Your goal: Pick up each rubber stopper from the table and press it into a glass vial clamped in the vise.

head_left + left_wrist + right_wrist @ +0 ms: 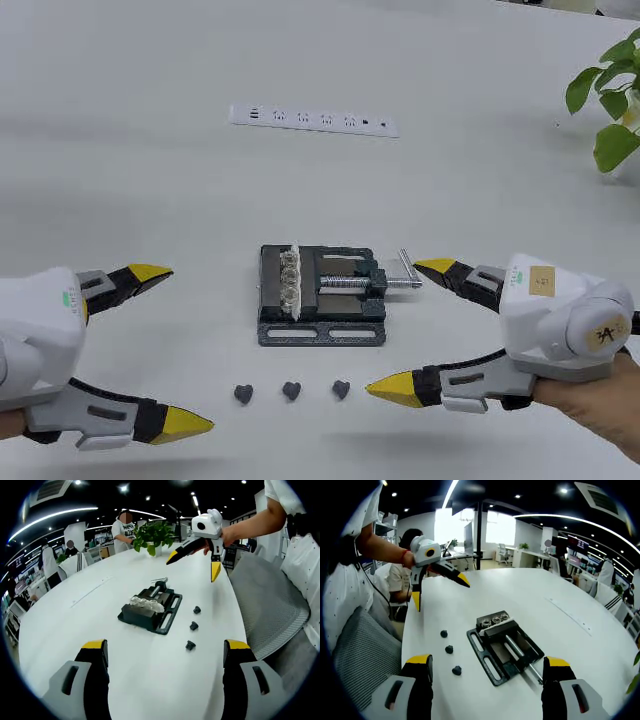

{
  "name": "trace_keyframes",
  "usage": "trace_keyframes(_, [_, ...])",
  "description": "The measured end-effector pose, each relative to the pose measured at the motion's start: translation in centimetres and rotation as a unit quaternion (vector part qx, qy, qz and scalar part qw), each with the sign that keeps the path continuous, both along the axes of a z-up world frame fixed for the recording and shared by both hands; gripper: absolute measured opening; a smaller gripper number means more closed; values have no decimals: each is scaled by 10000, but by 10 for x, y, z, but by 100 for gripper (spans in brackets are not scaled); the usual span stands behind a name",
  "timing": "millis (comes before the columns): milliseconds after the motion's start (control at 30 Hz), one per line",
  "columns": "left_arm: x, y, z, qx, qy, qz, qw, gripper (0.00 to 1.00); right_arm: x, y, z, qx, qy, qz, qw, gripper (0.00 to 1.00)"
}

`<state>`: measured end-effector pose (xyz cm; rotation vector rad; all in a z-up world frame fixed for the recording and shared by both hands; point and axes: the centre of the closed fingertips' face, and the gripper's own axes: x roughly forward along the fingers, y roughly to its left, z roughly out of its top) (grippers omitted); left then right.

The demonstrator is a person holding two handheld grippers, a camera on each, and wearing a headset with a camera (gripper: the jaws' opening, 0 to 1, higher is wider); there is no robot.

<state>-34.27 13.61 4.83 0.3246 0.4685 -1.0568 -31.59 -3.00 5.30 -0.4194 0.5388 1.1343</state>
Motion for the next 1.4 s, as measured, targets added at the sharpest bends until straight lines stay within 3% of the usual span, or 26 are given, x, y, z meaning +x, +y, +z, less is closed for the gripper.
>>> trace_keyframes(333, [-4, -1, -5, 161, 17, -177, 9997, 87, 0, 0, 2, 27, -18, -24, 10000, 89])
trace_keyframes(633, [-8, -7, -14, 391, 62, -537, 9978, 72, 0, 0, 2, 28, -9, -39, 10000, 88])
trace_keyframes(767, [-9, -10, -20, 510, 113, -737, 9959, 61, 0, -1, 3, 34, -13, -54, 10000, 88])
trace_keyframes(1100, [-12, -16, -36, 793, 154, -1129, 9903, 44, -1, -2, 3, 40, -8, -65, 10000, 87])
trace_keyframes(1400, [-15, -24, -49, 1031, 164, -1424, 9843, 35, -1, -5, 2, 63, -4, -97, 9999, 87])
